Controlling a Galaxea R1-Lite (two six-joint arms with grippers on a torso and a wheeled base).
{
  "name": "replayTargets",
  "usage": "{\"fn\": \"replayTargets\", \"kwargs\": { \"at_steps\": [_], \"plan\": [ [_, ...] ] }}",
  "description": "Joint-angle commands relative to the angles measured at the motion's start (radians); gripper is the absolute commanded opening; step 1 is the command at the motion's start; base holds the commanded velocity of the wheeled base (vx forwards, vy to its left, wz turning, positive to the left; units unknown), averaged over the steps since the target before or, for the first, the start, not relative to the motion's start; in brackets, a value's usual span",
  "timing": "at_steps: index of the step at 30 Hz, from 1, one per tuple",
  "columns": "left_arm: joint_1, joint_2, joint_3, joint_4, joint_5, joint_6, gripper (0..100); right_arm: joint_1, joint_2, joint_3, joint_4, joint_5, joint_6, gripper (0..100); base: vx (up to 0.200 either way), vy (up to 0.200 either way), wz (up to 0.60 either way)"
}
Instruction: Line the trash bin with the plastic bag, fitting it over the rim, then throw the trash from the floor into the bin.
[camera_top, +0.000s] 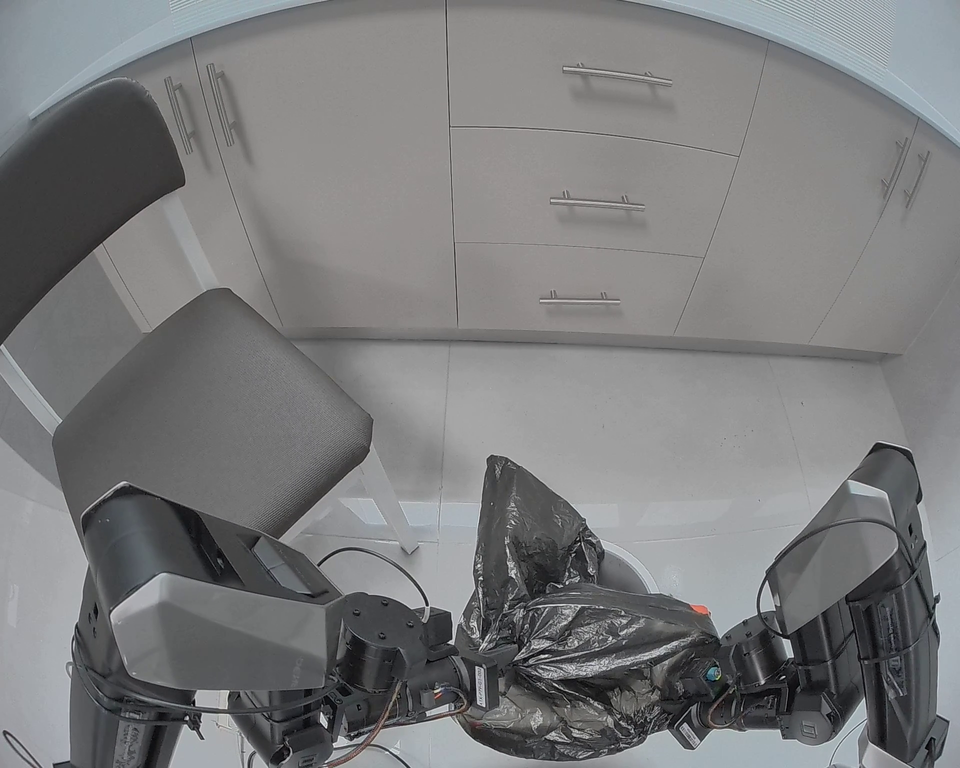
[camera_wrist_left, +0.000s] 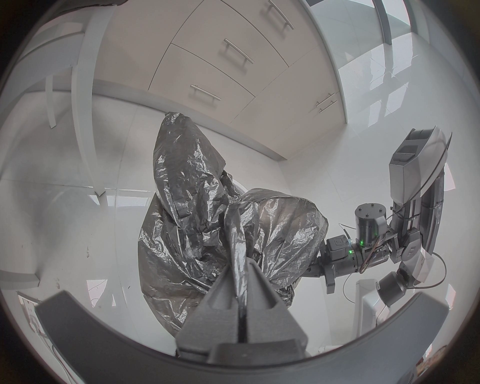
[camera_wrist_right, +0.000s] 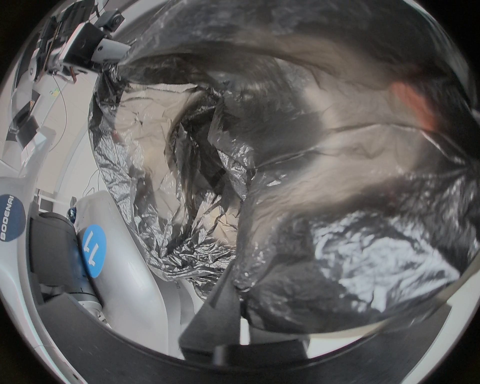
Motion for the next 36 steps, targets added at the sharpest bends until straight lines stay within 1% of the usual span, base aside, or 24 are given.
{"fn": "replayTargets", "kwargs": {
  "at_steps": [1,9,10,22,27,33,36],
  "plan": [
    [0.001,0.012,-0.003,0.0,-0.001,-0.001,0,0.011,0.036,0.018,0.001,-0.008,-0.004,0,0.0,0.0,0.0],
    [-0.001,0.018,-0.005,0.0,-0.001,-0.001,0,0.012,0.045,0.018,0.003,-0.008,-0.009,0,0.0,0.0,0.0],
    [-0.001,0.018,-0.005,0.0,-0.001,-0.001,0,0.012,0.046,0.018,0.003,-0.01,-0.009,100,0.0,0.0,0.0],
    [-0.001,0.023,-0.005,0.0,-0.002,0.001,0,0.02,0.028,0.018,0.001,-0.002,-0.007,100,0.0,0.0,0.0],
    [-0.001,0.024,-0.008,0.0,-0.002,0.001,0,0.016,-0.058,0.018,0.012,-0.013,-0.006,100,0.0,0.0,0.0],
    [-0.002,0.029,-0.011,0.0,-0.002,0.001,0,0.035,-0.153,0.018,0.024,-0.042,0.004,100,0.0,0.0,0.0],
    [-0.001,0.032,-0.014,0.0,-0.002,0.001,0,0.071,-0.265,0.018,0.095,-0.04,0.045,100,0.0,0.0,0.0]
  ]
}}
